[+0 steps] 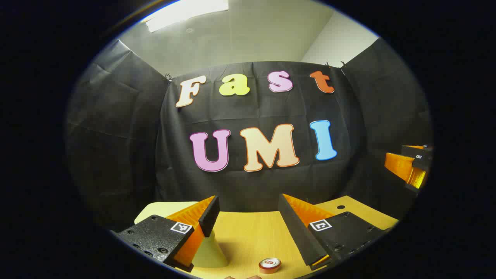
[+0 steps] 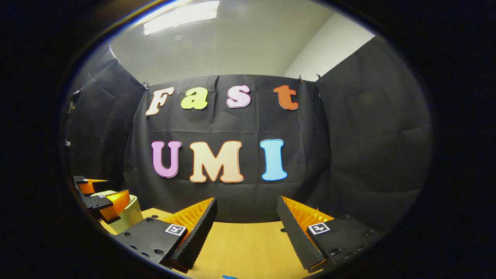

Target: Press the lid of the desktop garbage bin to open it, pick up the crumpled paper on the desktop and throw it into the bin, then pick up the pop can on the desktop and drop it into the bin, and finally close the garbage bin lid.

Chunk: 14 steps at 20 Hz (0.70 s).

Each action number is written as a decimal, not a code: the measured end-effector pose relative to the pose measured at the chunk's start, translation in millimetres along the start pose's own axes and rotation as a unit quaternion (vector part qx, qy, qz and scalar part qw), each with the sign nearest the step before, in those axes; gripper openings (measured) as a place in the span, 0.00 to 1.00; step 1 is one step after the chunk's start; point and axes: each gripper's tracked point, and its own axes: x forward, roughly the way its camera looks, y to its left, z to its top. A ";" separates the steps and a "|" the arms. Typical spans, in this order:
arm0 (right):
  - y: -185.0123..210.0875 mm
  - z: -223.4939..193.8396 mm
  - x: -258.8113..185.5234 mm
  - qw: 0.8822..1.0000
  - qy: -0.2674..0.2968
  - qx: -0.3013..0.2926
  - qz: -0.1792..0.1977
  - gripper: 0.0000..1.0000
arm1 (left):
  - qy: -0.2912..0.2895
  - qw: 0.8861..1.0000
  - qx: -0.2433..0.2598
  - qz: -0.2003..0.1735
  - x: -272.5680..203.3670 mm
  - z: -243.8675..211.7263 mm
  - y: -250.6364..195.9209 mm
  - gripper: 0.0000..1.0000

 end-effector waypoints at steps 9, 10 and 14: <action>4.0 1.2 0.1 1.000 0.002 -0.002 0.007 0.98 | 0.005 1.000 -0.001 0.011 1.5 -1.8 1.5 0.94; 4.7 1.3 0.8 1.000 0.004 -0.001 0.008 0.98 | 0.005 1.000 -0.001 0.015 1.6 -2.9 3.6 0.94; 8.3 2.7 1.2 1.000 0.001 0.002 0.012 0.98 | 0.006 1.000 -0.001 0.023 2.5 -2.6 10.1 0.94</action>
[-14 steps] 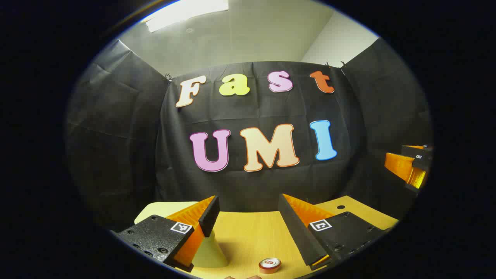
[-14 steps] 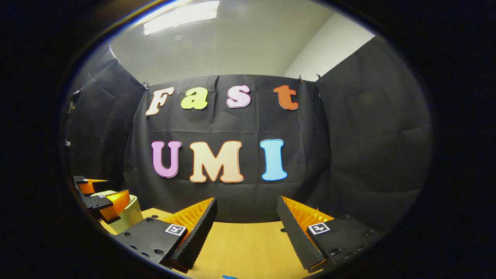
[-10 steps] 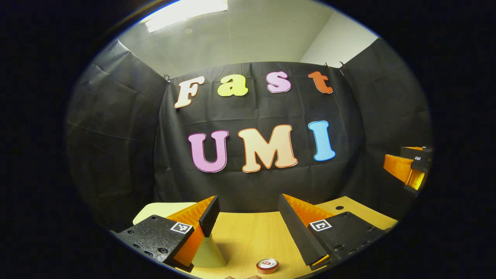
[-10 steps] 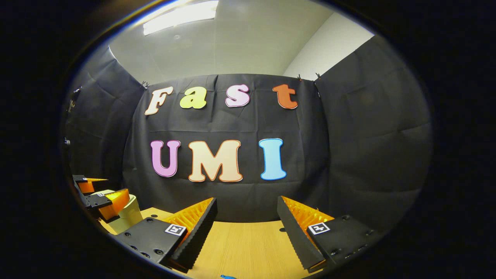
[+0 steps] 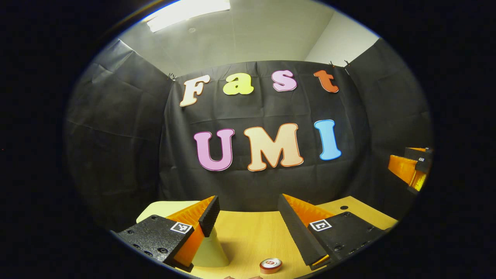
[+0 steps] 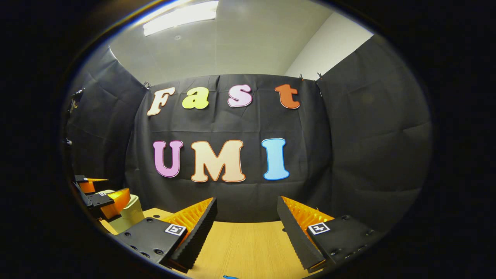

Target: Press the lid of the desktop garbage bin to open it, pick up the crumpled paper on the desktop and throw it into the bin, then pick up the pop can on the desktop and drop it into the bin, and finally close the garbage bin lid.

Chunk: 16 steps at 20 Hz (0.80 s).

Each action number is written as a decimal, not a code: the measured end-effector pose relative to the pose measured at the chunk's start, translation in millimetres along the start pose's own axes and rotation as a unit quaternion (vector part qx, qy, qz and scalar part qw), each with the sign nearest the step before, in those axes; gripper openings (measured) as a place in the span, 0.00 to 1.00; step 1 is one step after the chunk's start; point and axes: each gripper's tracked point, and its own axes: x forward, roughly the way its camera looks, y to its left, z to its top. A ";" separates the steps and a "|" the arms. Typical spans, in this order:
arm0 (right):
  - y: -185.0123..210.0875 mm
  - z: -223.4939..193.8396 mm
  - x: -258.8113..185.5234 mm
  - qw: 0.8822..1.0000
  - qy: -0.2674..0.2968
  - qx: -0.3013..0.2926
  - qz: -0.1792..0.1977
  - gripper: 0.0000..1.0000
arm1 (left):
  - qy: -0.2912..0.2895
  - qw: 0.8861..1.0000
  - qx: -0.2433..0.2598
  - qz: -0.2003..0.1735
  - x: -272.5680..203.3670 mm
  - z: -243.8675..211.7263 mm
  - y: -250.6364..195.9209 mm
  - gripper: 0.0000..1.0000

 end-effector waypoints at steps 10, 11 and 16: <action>9.5 -5.3 3.6 1.000 0.009 -0.007 0.013 0.98 | -0.003 1.000 0.000 0.013 4.8 -1.8 11.5 0.66; 10.6 -6.3 4.3 1.000 0.010 -0.007 0.014 0.98 | 0.003 1.000 -0.003 0.012 5.9 -4.0 12.4 0.57; 17.4 -6.9 6.7 1.000 0.011 -0.008 0.019 0.98 | 0.007 1.000 0.000 0.021 8.4 -7.0 24.1 0.42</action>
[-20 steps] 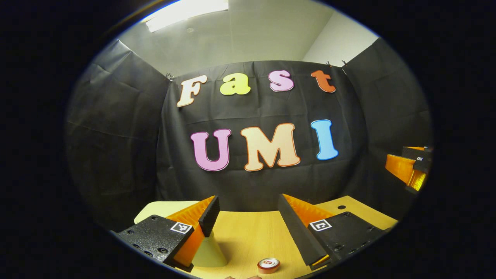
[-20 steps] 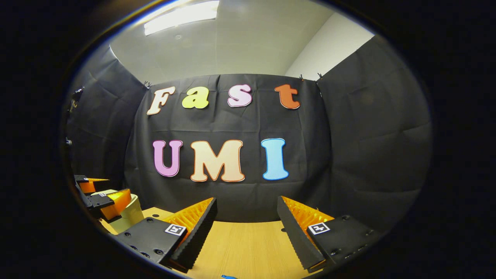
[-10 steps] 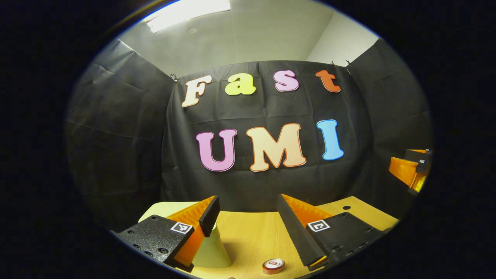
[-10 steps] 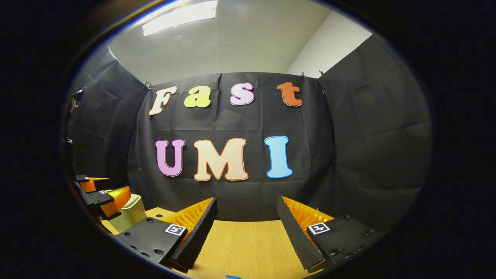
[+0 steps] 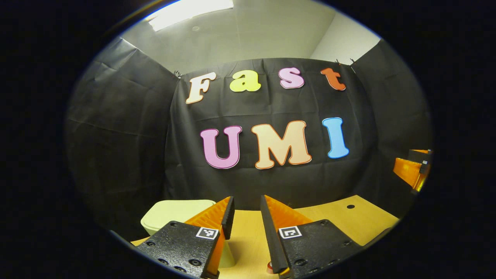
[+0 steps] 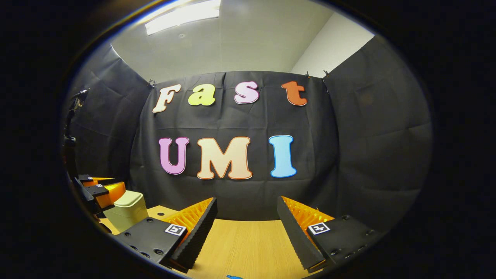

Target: Press the lid of the desktop garbage bin to open it, pick up the crumpled paper on the desktop and throw it into the bin, then pick up the pop can on the desktop and drop it into the bin, and finally close the garbage bin lid.

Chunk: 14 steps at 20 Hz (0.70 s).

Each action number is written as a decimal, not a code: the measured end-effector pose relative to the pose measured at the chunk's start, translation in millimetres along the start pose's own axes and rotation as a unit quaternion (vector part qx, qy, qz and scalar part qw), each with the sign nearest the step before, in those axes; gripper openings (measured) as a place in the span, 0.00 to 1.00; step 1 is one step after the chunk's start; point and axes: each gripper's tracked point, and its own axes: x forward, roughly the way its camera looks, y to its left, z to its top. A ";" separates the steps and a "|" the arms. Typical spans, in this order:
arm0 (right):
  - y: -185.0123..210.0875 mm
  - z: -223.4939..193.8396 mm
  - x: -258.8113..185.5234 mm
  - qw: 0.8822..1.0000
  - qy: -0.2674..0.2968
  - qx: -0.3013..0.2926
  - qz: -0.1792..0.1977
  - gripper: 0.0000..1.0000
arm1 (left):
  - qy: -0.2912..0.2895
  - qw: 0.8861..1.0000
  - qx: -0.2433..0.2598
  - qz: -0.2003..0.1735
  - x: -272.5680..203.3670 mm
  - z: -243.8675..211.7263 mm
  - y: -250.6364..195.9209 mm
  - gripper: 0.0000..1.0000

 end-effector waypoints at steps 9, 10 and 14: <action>17.5 -6.7 4.2 1.000 0.008 -0.003 0.011 0.98 | 0.018 0.999 -0.004 0.038 7.6 -15.9 37.2 0.00; 19.1 -8.6 4.7 1.000 0.010 -0.004 0.012 0.98 | 0.019 0.999 -0.001 0.046 10.0 -18.5 45.4 0.00; 25.8 -13.8 6.2 1.000 0.019 -0.006 0.012 0.98 | 0.036 0.996 0.001 0.079 17.3 -35.6 78.3 0.00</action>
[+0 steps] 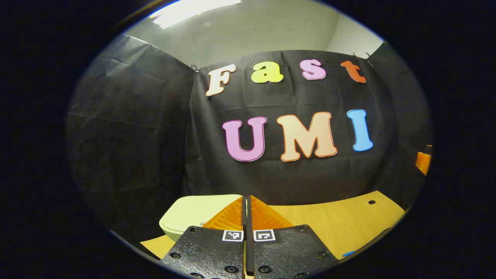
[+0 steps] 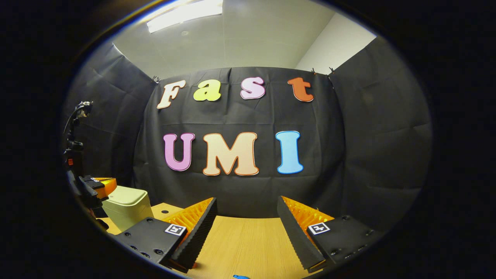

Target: Press the lid of the desktop garbage bin to open it, pick up the crumpled paper on the desktop and throw it into the bin, then pick up the pop can on the desktop and drop it into the bin, and finally close the garbage bin lid.

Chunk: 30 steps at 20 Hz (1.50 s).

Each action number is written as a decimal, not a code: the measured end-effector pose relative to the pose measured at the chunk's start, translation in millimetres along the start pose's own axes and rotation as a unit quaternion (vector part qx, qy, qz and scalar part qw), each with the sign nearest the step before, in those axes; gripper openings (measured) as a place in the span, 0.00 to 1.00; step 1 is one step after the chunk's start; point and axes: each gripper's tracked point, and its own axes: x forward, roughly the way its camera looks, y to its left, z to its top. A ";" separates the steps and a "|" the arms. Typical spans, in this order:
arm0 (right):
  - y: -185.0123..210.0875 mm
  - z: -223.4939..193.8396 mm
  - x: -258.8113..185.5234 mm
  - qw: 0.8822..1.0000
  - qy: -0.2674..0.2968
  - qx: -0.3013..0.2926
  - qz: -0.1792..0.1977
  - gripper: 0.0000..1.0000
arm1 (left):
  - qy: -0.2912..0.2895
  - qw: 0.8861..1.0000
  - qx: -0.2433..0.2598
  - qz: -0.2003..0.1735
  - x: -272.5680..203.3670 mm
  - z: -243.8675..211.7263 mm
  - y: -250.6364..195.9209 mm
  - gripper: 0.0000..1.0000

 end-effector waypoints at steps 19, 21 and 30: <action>26.6 -32.3 6.4 0.999 0.047 -0.018 0.018 0.98 | 0.065 0.996 -0.052 0.023 23.7 -72.3 58.5 0.00; 24.7 -34.0 8.7 0.998 0.049 -0.025 0.023 0.98 | 0.047 0.997 -0.055 0.024 22.9 -62.0 58.3 0.00; 15.4 -97.4 18.2 0.991 0.117 -0.042 0.053 0.98 | -0.037 0.999 -0.028 -0.023 -12.8 15.4 32.1 0.54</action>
